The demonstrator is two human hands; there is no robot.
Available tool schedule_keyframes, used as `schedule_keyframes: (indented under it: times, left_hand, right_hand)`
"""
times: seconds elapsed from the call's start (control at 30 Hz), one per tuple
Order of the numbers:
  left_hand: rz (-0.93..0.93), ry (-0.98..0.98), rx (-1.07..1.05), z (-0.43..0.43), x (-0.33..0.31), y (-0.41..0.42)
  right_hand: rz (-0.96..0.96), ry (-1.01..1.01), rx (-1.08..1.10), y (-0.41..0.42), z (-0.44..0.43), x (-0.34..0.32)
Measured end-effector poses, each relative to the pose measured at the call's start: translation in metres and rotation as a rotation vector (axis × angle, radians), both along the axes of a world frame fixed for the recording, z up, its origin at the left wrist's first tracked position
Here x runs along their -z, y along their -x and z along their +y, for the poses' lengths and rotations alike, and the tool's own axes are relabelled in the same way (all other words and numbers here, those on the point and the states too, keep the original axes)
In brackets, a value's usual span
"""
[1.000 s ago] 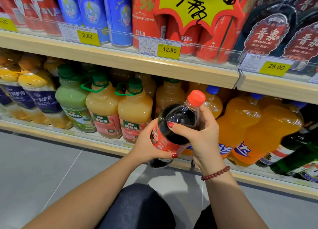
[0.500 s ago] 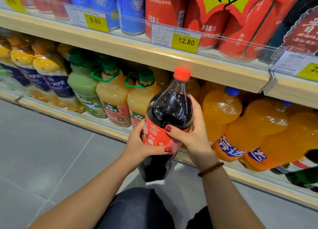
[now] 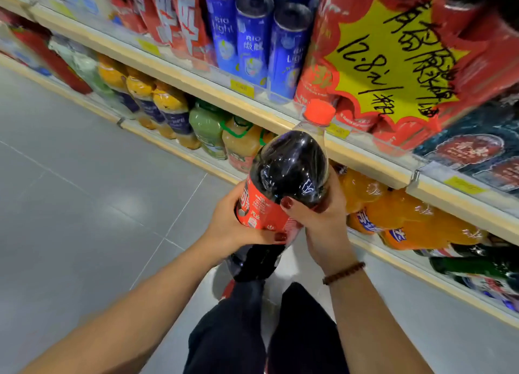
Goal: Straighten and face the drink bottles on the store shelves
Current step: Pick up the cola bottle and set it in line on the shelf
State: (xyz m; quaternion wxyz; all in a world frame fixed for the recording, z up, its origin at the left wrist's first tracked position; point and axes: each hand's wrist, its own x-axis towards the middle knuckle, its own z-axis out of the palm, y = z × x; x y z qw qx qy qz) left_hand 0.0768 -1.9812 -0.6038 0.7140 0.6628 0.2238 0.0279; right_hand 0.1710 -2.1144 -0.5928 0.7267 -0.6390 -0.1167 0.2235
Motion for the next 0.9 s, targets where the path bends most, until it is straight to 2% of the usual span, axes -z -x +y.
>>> schedule_keyframes:
  times: [0.27, 0.5, 0.67, 0.9]
  left_hand:
    - [0.018, 0.009, -0.174, 0.020, -0.148, 0.055]
    - [-0.020, 0.001, -0.430, 0.037, -0.255, 0.109]
    - [-0.046, 0.017, -0.636, 0.054, -0.309, 0.153]
    - [-0.084, -0.029, -0.826, 0.127, -0.341, 0.220]
  right_hand:
    - [0.066, -0.029, -0.181, 0.032, 0.043, -0.143]
    - [0.090, -0.195, -0.477, 0.067, 0.093, -0.257]
    - [0.090, -0.213, -0.571, 0.103, 0.138, -0.314]
    - [0.064, -0.215, -0.755, 0.165, 0.232, -0.366]
